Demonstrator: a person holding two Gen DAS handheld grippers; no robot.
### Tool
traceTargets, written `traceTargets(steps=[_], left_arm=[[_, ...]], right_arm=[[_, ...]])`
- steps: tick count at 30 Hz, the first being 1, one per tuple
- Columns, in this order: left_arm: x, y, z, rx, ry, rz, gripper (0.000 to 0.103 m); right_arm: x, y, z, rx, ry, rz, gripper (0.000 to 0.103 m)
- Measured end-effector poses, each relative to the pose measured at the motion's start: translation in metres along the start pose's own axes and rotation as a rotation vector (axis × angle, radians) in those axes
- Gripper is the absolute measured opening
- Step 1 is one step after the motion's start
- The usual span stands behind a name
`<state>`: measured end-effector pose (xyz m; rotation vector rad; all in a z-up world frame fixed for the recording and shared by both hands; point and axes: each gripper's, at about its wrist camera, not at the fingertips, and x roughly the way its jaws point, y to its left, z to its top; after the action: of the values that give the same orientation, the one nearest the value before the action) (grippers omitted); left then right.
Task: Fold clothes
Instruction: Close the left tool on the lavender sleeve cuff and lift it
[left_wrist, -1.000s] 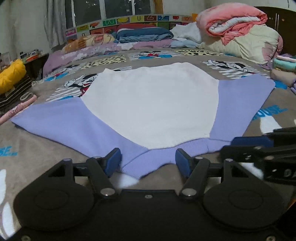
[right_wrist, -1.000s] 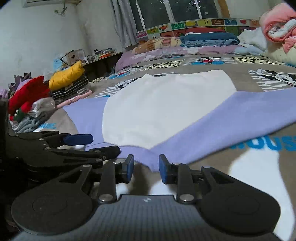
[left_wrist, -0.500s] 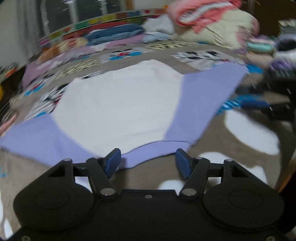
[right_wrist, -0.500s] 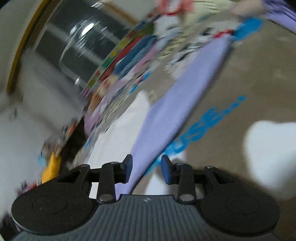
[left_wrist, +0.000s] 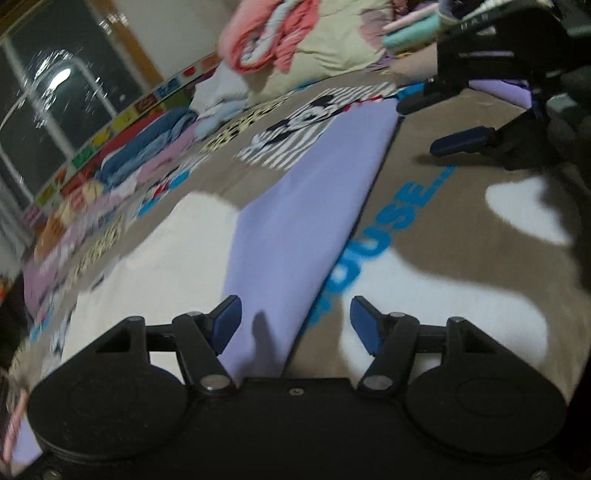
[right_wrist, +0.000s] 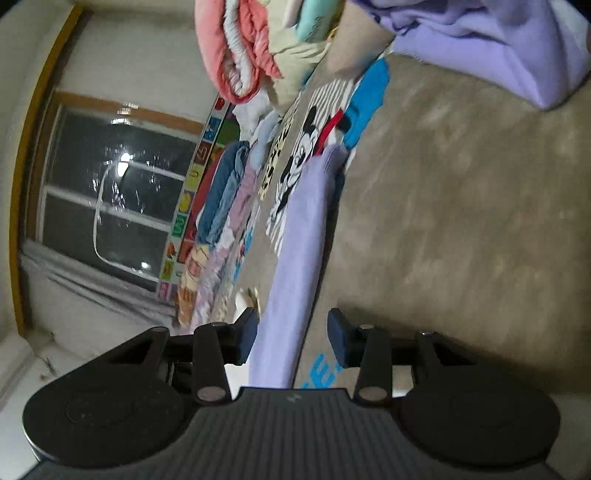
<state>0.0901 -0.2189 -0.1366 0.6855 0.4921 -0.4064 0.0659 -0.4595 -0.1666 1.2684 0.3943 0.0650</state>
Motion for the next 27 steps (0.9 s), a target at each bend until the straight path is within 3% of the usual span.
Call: traceTargets(steps=[4,9,12,15,20,27], left_arm=[[0.019,-0.016,0.024,0.12,-0.02,0.016,0.065],[0.043,-0.034,0.053,0.201,-0.038,0.023,0.065],[0.055,-0.042,0.069,0.241,-0.053,0.031,0.065],[0.067,-0.052,0.083,0.298,-0.065,0.031,0.057],[0.084,-0.066,0.101,0.36,-0.08,0.04,0.053],[0.11,-0.086,0.127,0.433,-0.091,0.061,0.045]], right_arm=[[-0.005,-0.011,0.022,0.054,-0.028,0.02,0.043],[-0.005,-0.031,0.038,0.181,-0.057,0.067,0.043],[0.0,-0.03,0.042,0.166,-0.054,0.066,0.043],[-0.002,-0.034,0.046,0.193,-0.062,0.089,0.045],[-0.005,-0.04,0.053,0.254,-0.098,0.146,0.051],[-0.005,-0.049,0.059,0.305,-0.127,0.177,0.052]])
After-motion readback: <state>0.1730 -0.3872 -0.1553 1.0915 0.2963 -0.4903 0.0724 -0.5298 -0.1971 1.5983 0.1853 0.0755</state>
